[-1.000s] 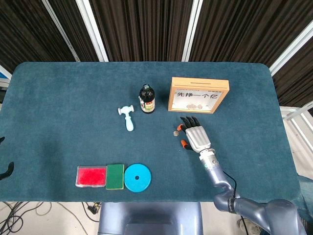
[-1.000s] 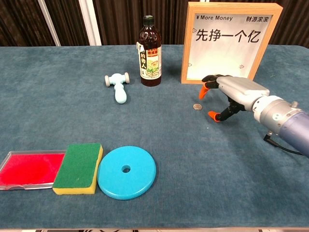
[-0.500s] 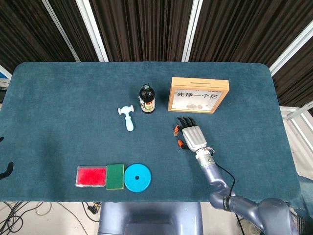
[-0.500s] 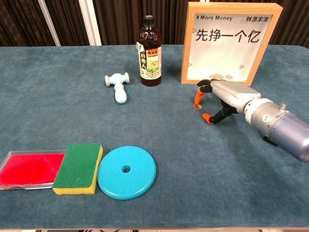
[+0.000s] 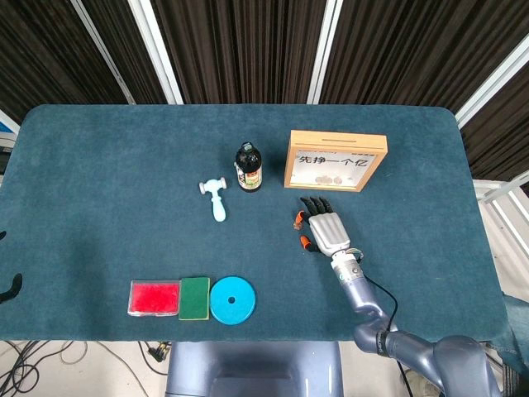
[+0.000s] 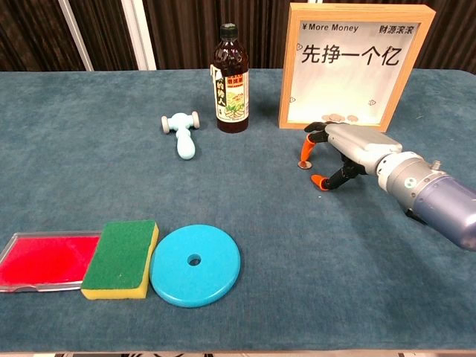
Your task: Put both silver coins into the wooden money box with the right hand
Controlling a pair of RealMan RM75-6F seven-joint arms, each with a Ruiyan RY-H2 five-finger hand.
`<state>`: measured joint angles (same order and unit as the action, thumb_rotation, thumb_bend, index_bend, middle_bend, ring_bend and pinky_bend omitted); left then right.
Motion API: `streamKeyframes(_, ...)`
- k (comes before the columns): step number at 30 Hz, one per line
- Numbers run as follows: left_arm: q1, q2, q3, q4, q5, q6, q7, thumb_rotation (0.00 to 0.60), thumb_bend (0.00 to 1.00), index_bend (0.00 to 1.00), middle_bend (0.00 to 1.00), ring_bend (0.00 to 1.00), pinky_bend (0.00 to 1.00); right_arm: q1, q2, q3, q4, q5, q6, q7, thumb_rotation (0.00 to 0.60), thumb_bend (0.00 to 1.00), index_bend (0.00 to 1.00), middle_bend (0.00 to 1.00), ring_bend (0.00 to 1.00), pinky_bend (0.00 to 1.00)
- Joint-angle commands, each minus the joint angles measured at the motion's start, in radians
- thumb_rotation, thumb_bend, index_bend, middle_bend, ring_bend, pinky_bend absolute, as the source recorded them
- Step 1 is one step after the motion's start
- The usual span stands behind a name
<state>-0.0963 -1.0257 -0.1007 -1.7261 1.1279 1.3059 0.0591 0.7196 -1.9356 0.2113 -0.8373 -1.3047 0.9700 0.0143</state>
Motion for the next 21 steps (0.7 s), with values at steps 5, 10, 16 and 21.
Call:
streamKeyframes(5,0.000,0.001,0.000,-0.001,-0.003,-0.001,0.002,0.600,0.40,0.10,0.00,0.00,0.00,0.005,-0.006,0.003,0.009,0.001,-0.009,0.000,0.600,0.44,0.43,0.11,0.00,0.00)
streamKeyframes(10,0.000,0.001,0.000,-0.003,-0.005,-0.001,0.003,0.600,0.40,0.10,0.00,0.00,0.00,0.013,-0.013,0.009,0.019,0.002,-0.016,0.004,0.600,0.44,0.48,0.11,0.00,0.00)
streamKeyframes(16,-0.001,0.003,0.001,-0.005,-0.011,-0.004,0.007,0.600,0.40,0.10,0.00,0.00,0.00,0.020,-0.019,0.017,0.027,0.004,-0.019,0.010,0.600,0.44,0.52,0.11,0.00,0.00)
streamKeyframes(21,-0.001,0.004,0.001,-0.007,-0.012,-0.005,0.007,0.600,0.40,0.11,0.00,0.00,0.00,0.023,-0.019,0.023,0.027,0.005,-0.016,0.015,0.600,0.44,0.55,0.11,0.00,0.00)
